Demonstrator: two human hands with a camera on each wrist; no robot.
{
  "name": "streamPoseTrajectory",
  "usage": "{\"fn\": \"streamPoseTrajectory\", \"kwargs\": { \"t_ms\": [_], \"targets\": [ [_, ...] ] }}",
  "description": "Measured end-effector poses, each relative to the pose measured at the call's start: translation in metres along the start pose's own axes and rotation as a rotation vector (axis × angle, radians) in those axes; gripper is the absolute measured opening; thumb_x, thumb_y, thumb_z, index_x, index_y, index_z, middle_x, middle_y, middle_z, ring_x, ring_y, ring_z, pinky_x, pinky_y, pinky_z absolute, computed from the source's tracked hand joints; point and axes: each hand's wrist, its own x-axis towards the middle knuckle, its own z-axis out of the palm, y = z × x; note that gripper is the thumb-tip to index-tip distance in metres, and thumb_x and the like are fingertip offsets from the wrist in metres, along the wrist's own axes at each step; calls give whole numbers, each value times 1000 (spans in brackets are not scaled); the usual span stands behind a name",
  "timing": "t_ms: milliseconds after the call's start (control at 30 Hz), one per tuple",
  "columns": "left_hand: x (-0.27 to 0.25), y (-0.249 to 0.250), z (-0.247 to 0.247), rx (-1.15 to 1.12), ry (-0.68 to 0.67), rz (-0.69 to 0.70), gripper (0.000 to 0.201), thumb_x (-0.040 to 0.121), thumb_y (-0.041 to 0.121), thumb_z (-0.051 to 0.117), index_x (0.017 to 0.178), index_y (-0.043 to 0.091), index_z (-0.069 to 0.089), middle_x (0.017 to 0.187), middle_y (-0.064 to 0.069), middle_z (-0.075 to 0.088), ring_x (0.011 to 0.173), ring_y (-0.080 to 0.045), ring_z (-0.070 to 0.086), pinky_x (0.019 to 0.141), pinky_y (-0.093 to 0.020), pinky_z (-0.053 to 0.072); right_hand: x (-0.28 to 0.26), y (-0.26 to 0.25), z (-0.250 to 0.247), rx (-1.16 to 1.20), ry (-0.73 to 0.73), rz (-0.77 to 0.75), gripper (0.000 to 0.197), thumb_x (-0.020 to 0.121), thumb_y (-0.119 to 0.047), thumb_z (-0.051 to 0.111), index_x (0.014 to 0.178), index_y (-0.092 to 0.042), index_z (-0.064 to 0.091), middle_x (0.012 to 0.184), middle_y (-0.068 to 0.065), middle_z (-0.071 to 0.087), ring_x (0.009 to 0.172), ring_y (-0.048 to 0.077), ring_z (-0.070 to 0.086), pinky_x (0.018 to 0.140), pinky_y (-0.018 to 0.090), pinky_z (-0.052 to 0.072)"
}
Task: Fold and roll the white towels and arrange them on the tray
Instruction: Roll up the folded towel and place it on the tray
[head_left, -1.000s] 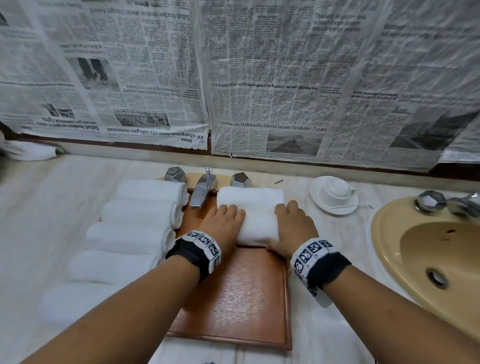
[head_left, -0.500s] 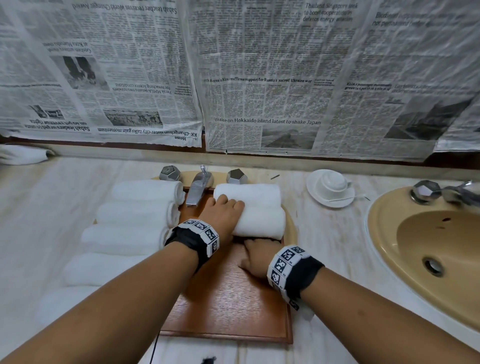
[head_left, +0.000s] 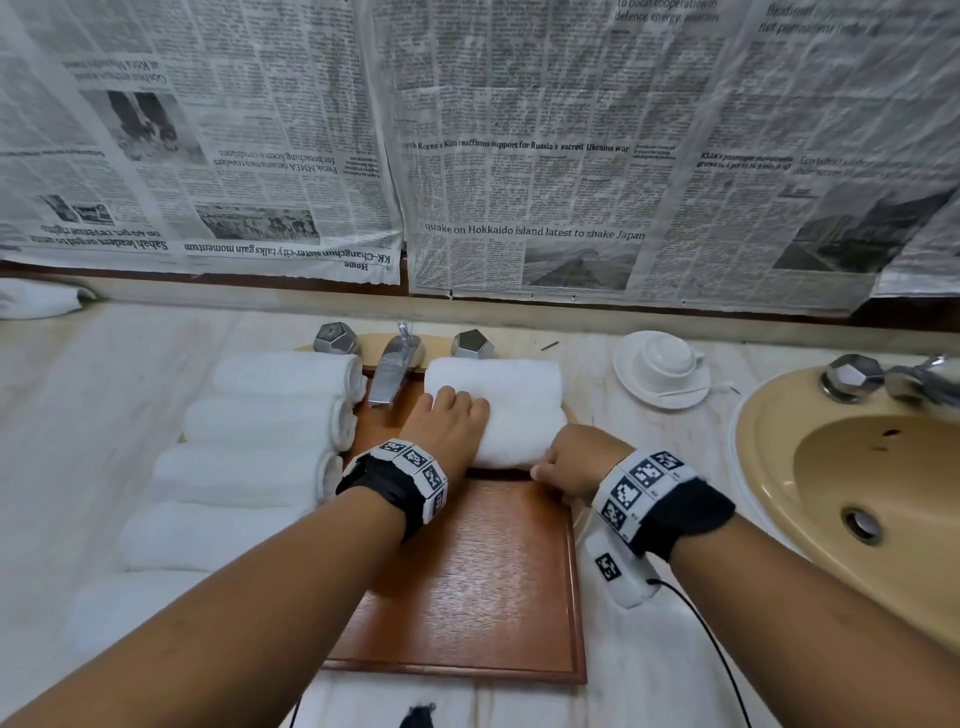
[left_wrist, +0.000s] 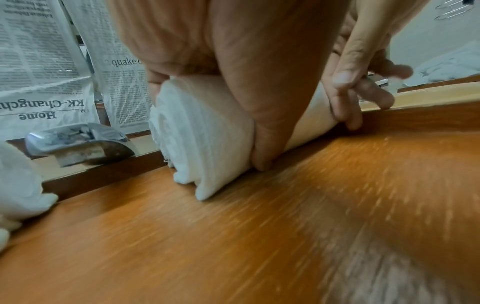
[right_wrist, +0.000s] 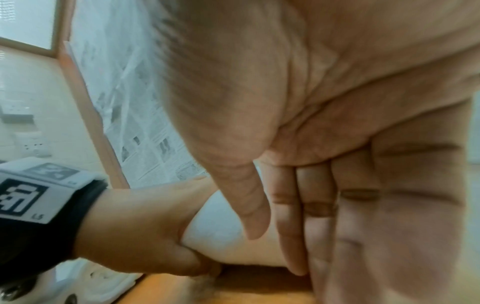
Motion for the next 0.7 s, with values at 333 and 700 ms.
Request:
{"fn": "streamPoseTrajectory", "kwargs": {
  "t_ms": [333,700],
  "targets": [
    [-11,-2,5,3,18,14,56,86,20,53,138,13,34,128,-9,46,112,-31,44,86,-42,39,3,20,-12,1041,-220,237,79,85,-71,56,129,-5,50,105,23,70,66,26,72,56,28,58],
    [-29,-31,2,-592,-49,-614,73,89,70,40,132,11,40,132,-16,52,115,-35,56,96,-43,46,21,5,-3,1037,-91,266,60,93,-43,65,138,-11,42,121,22,62,67,34,70,43,29,54]
  ]
}}
